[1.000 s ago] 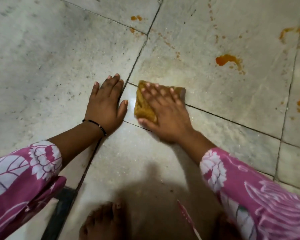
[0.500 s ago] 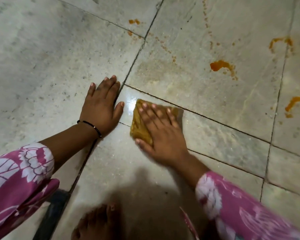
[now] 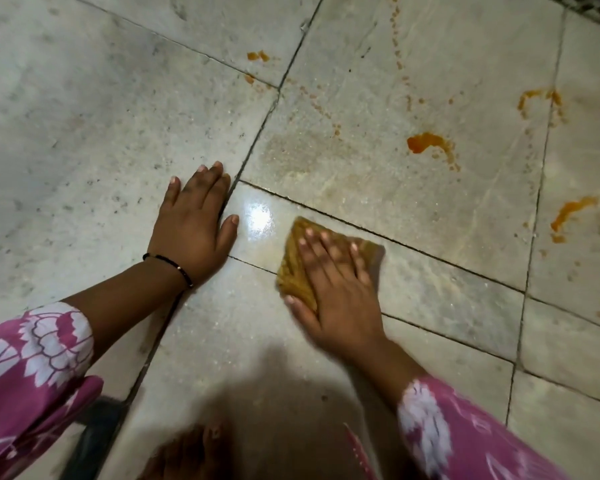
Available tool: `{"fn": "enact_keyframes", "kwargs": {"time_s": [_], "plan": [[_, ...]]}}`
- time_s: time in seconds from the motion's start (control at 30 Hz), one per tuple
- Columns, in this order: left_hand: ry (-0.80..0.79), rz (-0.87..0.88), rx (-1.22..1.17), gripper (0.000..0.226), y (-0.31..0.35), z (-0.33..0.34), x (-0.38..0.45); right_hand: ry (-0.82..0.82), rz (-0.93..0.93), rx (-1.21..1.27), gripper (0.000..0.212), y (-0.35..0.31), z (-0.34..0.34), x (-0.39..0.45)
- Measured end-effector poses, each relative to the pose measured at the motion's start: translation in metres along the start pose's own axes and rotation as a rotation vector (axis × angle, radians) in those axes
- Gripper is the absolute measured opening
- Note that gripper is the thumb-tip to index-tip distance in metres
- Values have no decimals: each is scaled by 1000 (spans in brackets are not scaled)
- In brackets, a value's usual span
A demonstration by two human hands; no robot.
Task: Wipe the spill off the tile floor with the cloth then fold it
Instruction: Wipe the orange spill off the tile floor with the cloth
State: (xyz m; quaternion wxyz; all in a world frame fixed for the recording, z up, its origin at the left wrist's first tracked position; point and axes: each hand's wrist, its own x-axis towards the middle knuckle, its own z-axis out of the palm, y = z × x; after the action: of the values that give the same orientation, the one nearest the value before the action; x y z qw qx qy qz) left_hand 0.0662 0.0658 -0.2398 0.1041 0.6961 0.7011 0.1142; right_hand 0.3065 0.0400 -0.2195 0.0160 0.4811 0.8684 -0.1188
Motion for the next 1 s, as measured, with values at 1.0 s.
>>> {"fn": "enact_keyframes", "kwargs": {"time_s": [1.0], "plan": [[-3, -4, -7, 61, 1, 0, 1, 91, 198, 43, 70, -6, 3, -25]]}}
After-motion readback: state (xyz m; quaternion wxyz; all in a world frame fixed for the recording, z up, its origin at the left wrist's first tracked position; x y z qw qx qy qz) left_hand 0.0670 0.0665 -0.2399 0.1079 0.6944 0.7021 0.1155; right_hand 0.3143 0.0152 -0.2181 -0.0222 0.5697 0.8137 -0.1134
